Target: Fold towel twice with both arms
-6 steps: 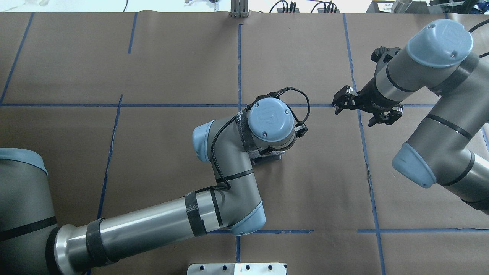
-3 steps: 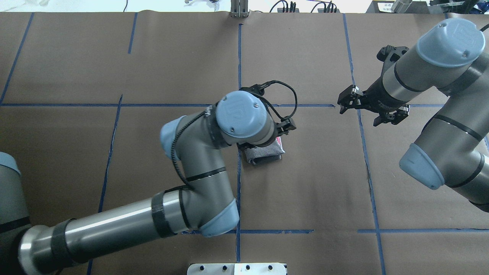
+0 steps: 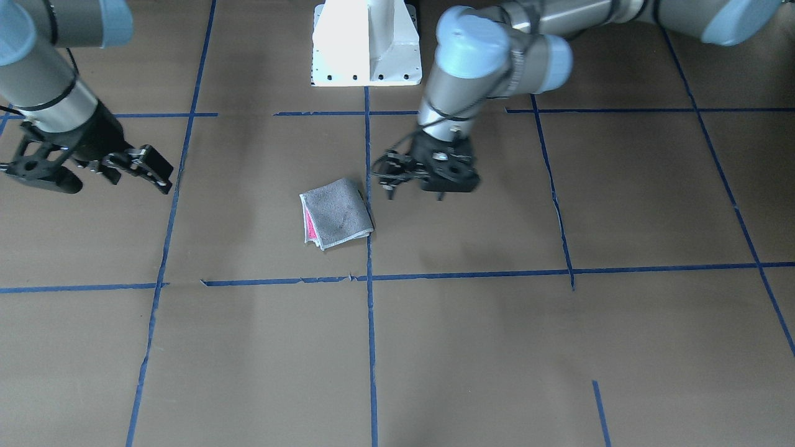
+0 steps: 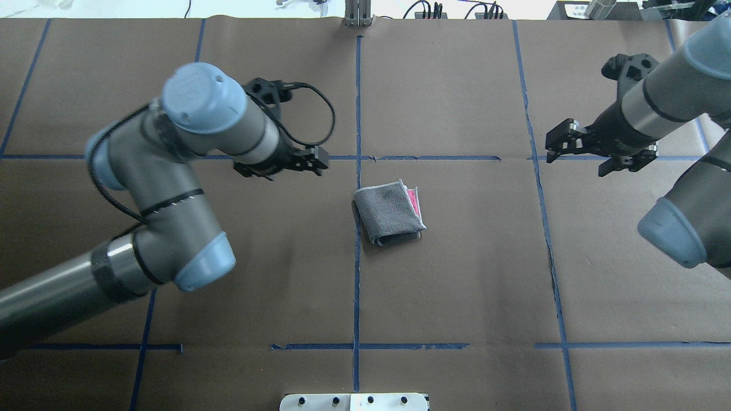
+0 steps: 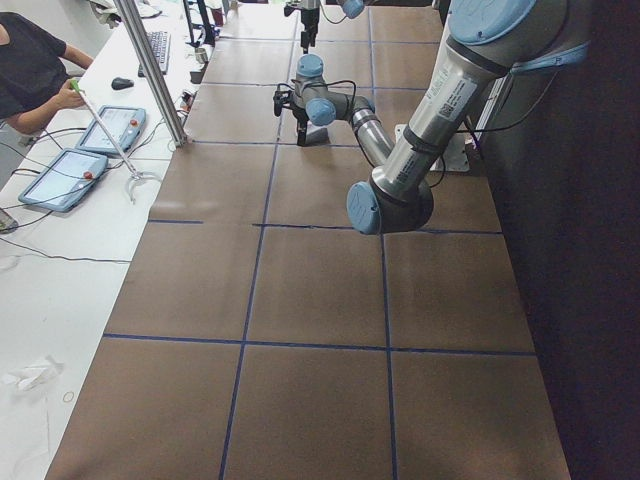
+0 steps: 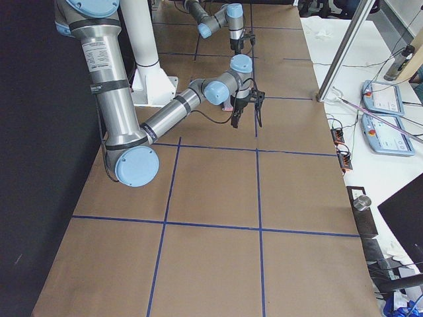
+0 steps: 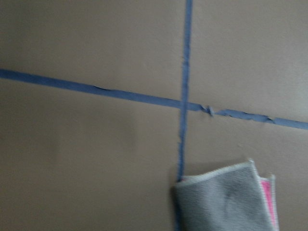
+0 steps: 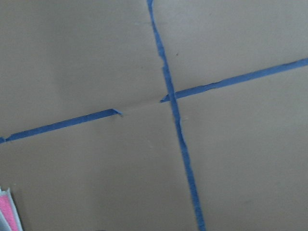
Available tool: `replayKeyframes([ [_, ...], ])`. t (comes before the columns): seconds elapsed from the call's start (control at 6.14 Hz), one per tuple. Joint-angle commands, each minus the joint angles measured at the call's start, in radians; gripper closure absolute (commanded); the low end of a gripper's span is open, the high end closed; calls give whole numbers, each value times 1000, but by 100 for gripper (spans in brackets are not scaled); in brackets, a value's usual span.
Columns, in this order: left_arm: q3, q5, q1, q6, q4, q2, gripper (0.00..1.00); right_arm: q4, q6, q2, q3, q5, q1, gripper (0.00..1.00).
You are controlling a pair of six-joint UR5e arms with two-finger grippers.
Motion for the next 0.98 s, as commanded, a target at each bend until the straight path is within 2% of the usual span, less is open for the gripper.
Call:
replayKeyframes([
  [0.0, -87, -139, -197, 366, 1, 247, 0, -9, -263, -101, -2, 66, 139, 0],
  [0.16, -94, -210, -313, 565, 2, 340, 0, -60, -421, -133, -2, 72, 208, 0],
  [0.33, -92, -253, -439, 750, 39, 418, 0, -160, -599, -143, 0, 89, 283, 0],
  [0.49, -92, -257, -547, 975, 144, 454, 0, -246, -789, -156, -6, 89, 371, 0],
  [0.65, -97, -258, -652, 1155, 301, 456, 0, -317, -915, -172, -11, 86, 432, 0],
  [0.81, -88, -257, -752, 1287, 430, 459, 0, -322, -1029, -214, -23, 86, 473, 0],
])
